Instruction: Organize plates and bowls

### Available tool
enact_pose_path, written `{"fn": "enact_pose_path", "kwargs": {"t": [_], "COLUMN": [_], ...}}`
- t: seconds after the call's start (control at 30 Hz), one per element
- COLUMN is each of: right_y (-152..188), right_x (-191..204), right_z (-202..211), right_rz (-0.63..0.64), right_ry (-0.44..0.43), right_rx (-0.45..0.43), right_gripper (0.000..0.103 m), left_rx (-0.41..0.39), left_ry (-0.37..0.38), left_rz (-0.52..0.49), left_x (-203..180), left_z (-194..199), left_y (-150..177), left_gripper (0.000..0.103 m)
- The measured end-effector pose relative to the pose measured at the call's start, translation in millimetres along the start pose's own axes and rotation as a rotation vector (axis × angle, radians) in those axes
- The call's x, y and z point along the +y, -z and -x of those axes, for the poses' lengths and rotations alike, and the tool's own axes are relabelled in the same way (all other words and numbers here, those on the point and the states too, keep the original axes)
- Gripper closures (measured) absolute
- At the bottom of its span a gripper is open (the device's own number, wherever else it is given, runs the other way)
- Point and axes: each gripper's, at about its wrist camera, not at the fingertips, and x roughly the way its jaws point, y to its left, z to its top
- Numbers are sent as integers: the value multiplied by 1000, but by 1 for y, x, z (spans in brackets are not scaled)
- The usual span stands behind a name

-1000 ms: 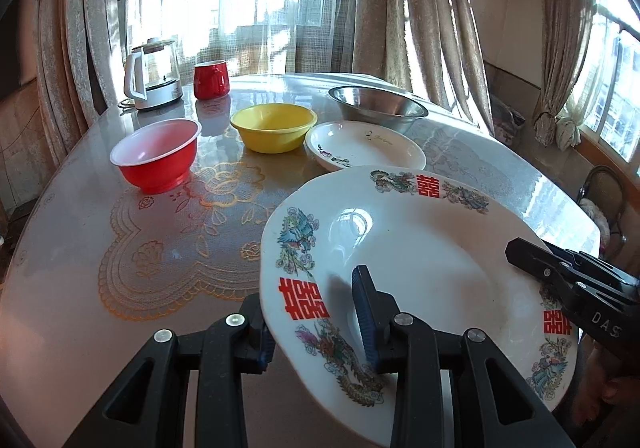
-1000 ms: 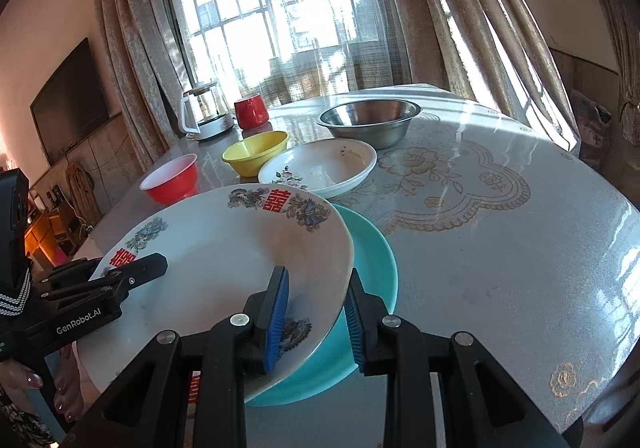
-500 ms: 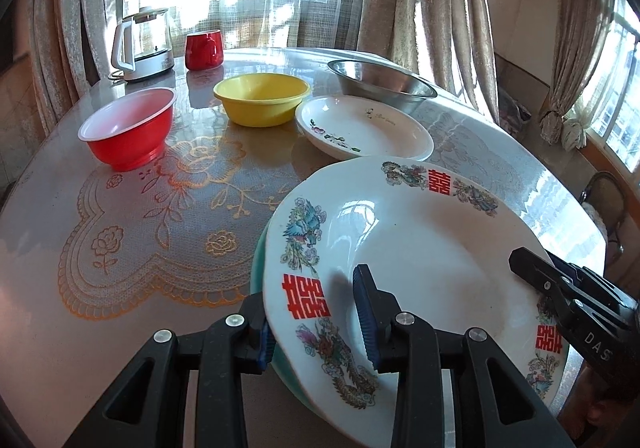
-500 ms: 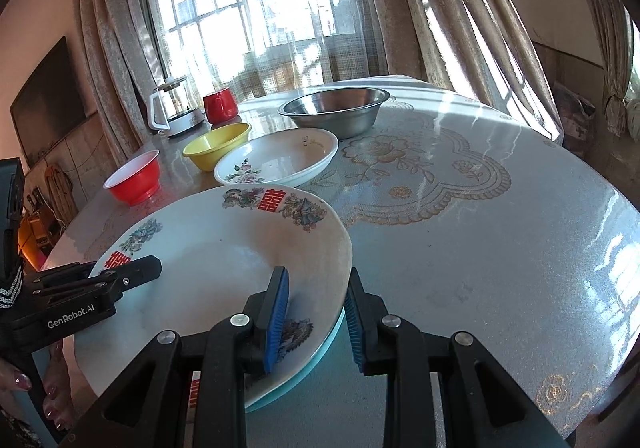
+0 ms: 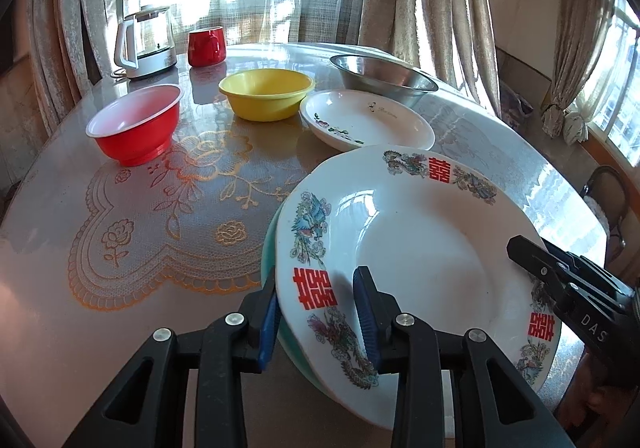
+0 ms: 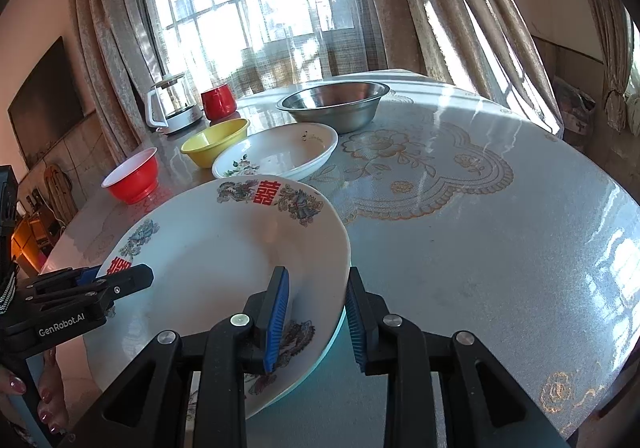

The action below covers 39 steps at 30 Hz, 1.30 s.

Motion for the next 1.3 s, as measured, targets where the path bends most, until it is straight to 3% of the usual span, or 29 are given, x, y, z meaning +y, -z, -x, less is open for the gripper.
{"fn": "enact_pose_path", "kwargs": {"t": [0.5,1.03,1.3], "right_y": [4,8,9], "right_x": [0,3,4], "right_z": [6,9,18], "right_rz": [-9,-15,-24], "right_ry": [-17,-8,3], "right_rx": [17,46,34], "right_gripper": [73,73,71], "left_rx": [-61,-62,-64], "left_ry": [-40,-68,-62], "left_rz": [-48,-70,-45], "left_x": [-3,-5,0], "left_z": [12,21,30], "left_y": [6,9,13], "left_gripper": [72,72,52]}}
